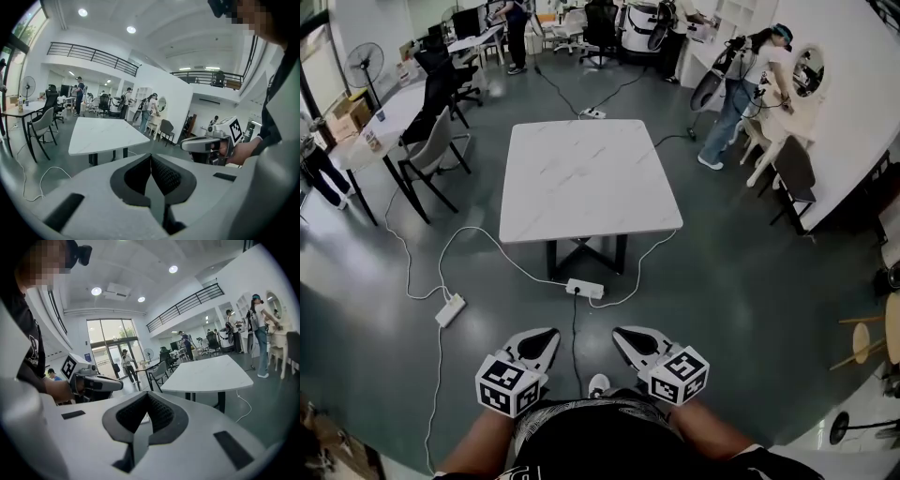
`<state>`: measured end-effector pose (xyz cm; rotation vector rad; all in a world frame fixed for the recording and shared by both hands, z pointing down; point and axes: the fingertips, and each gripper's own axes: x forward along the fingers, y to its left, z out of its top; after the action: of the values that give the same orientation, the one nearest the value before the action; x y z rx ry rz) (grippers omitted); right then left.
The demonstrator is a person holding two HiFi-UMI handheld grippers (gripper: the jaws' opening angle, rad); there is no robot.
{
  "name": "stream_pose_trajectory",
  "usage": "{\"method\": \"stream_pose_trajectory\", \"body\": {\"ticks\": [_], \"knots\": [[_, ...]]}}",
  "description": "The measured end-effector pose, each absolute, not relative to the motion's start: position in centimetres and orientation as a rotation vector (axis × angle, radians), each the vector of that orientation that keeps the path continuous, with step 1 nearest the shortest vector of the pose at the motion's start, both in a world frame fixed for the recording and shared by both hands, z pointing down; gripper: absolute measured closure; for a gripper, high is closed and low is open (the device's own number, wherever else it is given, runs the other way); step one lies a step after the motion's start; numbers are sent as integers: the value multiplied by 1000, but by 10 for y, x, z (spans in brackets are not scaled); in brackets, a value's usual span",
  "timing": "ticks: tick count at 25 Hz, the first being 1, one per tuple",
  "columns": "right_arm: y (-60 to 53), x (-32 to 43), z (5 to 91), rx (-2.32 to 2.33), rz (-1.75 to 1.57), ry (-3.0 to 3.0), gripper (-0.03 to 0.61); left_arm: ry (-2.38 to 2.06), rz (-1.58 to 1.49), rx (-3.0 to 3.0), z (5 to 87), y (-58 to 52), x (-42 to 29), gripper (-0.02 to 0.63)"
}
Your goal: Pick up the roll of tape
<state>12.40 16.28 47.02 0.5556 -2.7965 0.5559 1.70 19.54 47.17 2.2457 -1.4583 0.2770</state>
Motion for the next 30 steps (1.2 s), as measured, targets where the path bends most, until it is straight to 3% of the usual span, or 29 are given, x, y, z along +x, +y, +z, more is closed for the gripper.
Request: {"method": "stream_pose_trajectory", "body": {"ticks": [18,30], "knots": [[72,137,488,581,658,-2766,574,-1450,325,2224,478,99,23,595],[-32,61,481,656,572,-2722,574,-1392,305,2313,472,-25,-53,595]]}}
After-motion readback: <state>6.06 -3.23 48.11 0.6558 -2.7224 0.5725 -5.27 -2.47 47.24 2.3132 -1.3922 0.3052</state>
